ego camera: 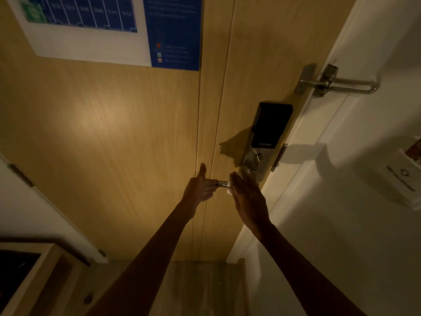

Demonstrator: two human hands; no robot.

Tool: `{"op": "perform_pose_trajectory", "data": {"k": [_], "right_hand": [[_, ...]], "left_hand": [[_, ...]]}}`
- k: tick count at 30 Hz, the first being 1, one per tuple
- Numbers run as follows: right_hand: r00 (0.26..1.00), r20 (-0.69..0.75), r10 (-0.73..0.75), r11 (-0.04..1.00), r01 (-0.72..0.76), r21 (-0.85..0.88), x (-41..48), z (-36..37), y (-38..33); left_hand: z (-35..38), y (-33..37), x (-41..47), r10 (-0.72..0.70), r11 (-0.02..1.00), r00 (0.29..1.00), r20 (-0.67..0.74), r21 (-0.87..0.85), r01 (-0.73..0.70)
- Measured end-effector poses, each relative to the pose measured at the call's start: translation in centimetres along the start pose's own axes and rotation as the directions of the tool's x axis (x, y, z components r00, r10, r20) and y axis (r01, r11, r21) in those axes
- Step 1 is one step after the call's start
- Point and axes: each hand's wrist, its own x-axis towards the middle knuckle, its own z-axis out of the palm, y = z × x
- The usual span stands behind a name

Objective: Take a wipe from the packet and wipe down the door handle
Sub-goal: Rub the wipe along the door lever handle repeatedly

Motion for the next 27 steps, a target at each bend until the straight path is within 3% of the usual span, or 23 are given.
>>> {"op": "perform_pose_trajectory", "data": {"k": [7,11,16,18,21,27], "right_hand": [[0.999,-0.019,0.029,1.000,-0.029,-0.009,-0.3,-2.2,2.2],[0.984,0.076,-0.162,0.986,0.166,-0.037,1.1,-1.5,0.5],[0.998,-0.025,0.052,0.994,-0.050,0.099,-0.7,-4.6,4.6],[1.000,0.002,-0.024,0.993,0.024,0.112,-0.4,-3.7,4.3],[0.976,0.021,-0.217,0.975,0.218,-0.046,-0.1,-2.0,4.8],[0.989,0.060,-0.134,0.990,0.137,-0.034,-1.1,-3.2,6.9]], "left_hand": [[0.1,0.1,-0.4,0.011,1.000,0.999,0.041,0.023,-0.011],[-0.4,0.3,-0.4,-0.012,0.999,0.997,0.070,0.043,0.009],[-0.1,0.6,-1.0,-0.002,0.998,0.997,0.073,0.067,-0.003],[-0.2,0.6,-1.0,0.000,0.997,0.997,0.075,0.075,-0.006],[-0.2,0.7,-1.0,-0.015,0.996,0.996,0.085,0.090,0.007],[-0.1,0.9,-1.2,-0.004,0.995,0.998,0.070,0.101,-0.003]]}}
